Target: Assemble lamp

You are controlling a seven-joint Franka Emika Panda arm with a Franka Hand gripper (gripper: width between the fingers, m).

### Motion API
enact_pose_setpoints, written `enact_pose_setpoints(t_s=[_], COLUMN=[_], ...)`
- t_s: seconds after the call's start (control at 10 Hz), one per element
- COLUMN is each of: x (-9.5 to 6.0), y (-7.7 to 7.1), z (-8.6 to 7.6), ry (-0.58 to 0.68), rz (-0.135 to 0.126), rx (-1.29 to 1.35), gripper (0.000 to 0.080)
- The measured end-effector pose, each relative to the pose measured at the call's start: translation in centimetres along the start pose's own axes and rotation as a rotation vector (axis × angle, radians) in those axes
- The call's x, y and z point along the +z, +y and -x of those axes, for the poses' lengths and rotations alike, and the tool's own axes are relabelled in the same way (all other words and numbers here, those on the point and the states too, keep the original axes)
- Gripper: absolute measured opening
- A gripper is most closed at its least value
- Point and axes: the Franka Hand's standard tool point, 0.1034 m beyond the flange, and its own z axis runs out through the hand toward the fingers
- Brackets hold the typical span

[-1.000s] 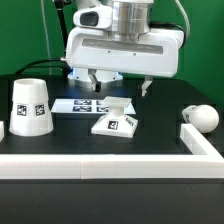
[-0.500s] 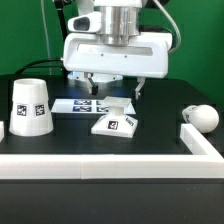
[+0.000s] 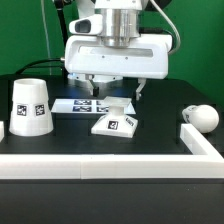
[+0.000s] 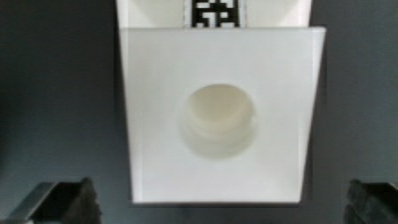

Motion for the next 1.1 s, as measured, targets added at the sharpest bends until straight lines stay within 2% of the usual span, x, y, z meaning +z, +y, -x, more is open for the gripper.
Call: enact_pose_setpoints(t_s=[0.4, 0.8, 0.9, 1.0, 1.1], x=[1.3, 2.1, 2.1, 2.1, 2.1], y=[0.1, 0.2, 0.1, 0.0, 0.0], z=[1.0, 1.4, 1.4, 1.4, 1.4], ry=[-0.012, -0.017, -0.016, -0.016, -0.017], rz=[0.002, 0.004, 0.004, 0.004, 0.004], rx=[-0.032, -0.065, -0.070, -0.077, -0.078], gripper=[0.0699, 0.0699, 0.0578, 0.0533, 0.0533])
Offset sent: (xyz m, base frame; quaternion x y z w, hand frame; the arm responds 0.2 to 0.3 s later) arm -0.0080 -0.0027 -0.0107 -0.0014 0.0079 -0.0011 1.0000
